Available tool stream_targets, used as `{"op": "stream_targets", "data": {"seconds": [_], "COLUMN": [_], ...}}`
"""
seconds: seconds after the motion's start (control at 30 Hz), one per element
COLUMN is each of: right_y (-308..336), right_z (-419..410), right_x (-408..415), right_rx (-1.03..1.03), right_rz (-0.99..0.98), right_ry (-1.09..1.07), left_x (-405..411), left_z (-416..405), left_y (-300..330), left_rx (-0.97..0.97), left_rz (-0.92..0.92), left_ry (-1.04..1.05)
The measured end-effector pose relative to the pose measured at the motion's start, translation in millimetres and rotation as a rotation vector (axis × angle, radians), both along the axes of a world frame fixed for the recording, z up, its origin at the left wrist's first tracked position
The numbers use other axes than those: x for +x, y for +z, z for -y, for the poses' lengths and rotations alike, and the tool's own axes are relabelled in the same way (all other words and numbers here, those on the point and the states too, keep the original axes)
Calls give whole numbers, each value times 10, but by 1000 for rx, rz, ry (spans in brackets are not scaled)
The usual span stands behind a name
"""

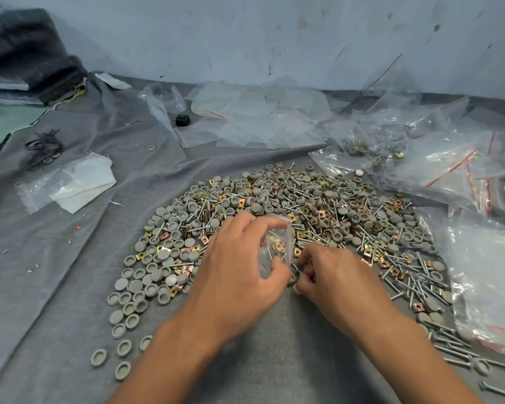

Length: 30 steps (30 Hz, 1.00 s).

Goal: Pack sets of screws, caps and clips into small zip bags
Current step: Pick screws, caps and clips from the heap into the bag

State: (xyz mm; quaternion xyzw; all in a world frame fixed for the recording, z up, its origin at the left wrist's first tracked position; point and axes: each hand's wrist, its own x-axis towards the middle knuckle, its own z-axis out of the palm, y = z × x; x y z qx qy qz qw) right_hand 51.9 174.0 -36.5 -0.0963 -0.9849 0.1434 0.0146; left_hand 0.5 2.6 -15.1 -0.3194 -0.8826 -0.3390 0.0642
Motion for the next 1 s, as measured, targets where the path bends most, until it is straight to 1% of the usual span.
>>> {"op": "stream_targets", "data": {"seconds": [0.07,0.1,0.17,0.23,0.3,0.33,0.37,0.4,0.43,0.53,0.6,0.7,0.77,0.87,0.9,0.93,1.0], "right_y": [-6,5,65,175,328,390,425,433,425,381,347,320,329,346,333,310,228], "right_z": [-11,-26,-106,-219,-266,-244,-202,-148,-89,38,55,38,28,-61,-115,-170,-225], "right_x": [-4,-6,-13,-11,24,44,62,74,78,63,52,52,55,52,52,52,62], "right_rx": [-45,-111,-288,-513,-773,-873,-924,-922,-858,-475,-344,-312,-358,-438,-417,-366,-233], "right_rz": [18,17,-33,-169,-287,-316,-329,-342,-372,-512,-530,-522,-548,-567,-535,-446,-152], "right_ry": [4,-5,-32,-43,20,74,135,188,230,291,296,306,310,237,214,206,229], "left_x": [5,9,15,13,11,14,18,24,32,49,54,55,52,39,35,29,13], "left_z": [0,-1,-3,3,4,1,-6,-13,-18,-25,-31,-41,-35,-28,-17,2,49], "left_y": [2,4,9,10,9,12,14,17,19,13,11,12,14,37,58,87,164], "left_rx": [-12,-18,-28,-37,-46,-47,-46,-45,-43,-29,-34,-46,-38,19,79,164,364], "left_rz": [-6,-9,-13,-17,-19,-21,-23,-24,-24,-36,-40,-39,-40,-25,-10,-4,-44], "left_ry": [-2,-4,-11,-11,-15,-20,-25,-31,-36,-46,-51,-51,-45,-28,-11,17,81]}}
